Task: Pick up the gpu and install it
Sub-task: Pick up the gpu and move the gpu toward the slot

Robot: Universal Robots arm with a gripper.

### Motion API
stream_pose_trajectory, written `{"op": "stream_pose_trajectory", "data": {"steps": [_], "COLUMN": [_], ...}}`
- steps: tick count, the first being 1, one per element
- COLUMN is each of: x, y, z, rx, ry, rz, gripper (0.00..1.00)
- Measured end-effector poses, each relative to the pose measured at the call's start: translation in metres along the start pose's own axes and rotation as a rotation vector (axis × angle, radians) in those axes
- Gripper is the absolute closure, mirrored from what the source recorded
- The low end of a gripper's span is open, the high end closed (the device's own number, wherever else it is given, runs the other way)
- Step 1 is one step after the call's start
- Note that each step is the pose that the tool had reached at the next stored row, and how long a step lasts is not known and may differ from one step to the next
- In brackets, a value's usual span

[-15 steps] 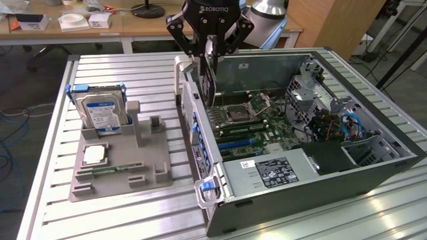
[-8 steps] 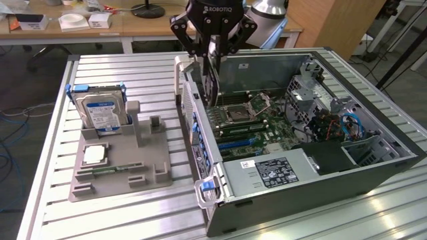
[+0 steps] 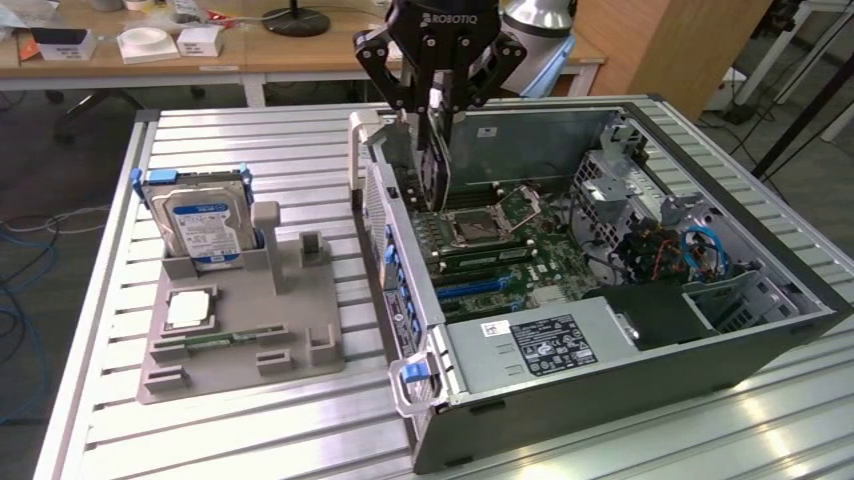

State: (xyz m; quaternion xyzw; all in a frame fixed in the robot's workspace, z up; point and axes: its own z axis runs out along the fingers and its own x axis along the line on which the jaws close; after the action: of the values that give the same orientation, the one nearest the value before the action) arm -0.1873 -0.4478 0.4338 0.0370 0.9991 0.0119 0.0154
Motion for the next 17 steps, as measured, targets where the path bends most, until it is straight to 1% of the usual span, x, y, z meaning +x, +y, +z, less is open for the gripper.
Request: {"op": "stream_pose_trajectory", "data": {"steps": [7,17], "x": [-0.015,-0.032], "y": [0.0011,0.0023], "z": [0.0005,0.0013], "rx": [0.0000,-0.0001], "ry": [0.0001,0.0001], "rz": [-0.002,-0.003], "gripper": [0.74,0.74]}}
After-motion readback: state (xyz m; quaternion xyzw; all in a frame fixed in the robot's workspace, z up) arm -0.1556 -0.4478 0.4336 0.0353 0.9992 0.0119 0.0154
